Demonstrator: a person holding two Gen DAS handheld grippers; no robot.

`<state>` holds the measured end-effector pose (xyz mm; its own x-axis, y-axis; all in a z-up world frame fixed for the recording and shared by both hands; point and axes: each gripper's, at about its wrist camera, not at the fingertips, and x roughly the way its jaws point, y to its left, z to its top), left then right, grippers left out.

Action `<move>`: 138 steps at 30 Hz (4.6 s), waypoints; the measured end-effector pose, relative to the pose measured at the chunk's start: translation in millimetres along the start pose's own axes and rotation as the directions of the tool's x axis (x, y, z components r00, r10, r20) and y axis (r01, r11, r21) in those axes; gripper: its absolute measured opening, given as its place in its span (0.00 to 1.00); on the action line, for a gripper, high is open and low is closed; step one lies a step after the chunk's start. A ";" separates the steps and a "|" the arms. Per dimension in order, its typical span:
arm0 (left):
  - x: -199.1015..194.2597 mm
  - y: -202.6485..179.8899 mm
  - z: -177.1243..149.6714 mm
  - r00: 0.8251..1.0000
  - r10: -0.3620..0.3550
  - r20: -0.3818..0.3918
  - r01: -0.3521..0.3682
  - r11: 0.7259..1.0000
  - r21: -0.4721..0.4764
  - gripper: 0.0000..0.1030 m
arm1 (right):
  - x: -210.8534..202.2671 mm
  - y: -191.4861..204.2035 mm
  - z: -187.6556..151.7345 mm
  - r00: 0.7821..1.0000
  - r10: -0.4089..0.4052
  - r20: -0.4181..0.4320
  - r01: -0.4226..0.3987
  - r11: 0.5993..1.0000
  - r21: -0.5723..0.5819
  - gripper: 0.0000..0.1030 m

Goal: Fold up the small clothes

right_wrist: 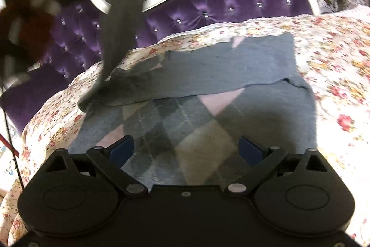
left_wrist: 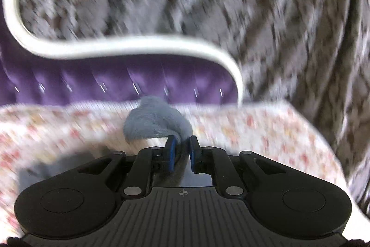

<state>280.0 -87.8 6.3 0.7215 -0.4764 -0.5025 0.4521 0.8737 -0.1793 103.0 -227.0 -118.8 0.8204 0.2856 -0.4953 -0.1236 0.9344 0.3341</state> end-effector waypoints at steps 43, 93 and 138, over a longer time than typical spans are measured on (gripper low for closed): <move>-34.0 135.5 -123.6 0.900 0.431 -0.067 -0.436 0.886 -0.155 0.76 | 139.5 44.3 73.5 0.923 -0.385 0.021 0.368 0.863 -0.346 0.93; 4.4 185.6 -74.8 0.860 0.466 -0.207 -0.498 0.855 -0.142 0.80 | 93.6 -57.2 104.6 0.971 -0.236 -0.024 0.233 0.968 -0.092 0.24; -96.2 189.9 -82.4 0.901 0.410 -0.144 -0.433 0.876 -0.213 0.69 | 60.0 -55.9 73.1 0.968 -0.252 0.011 0.252 0.963 -0.094 0.93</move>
<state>253.3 132.0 -49.1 0.7595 -0.0566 -0.6481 -0.0281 0.9924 -0.1195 199.9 -277.7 -108.6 0.8311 0.0389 -0.5548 0.0347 0.9920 0.1216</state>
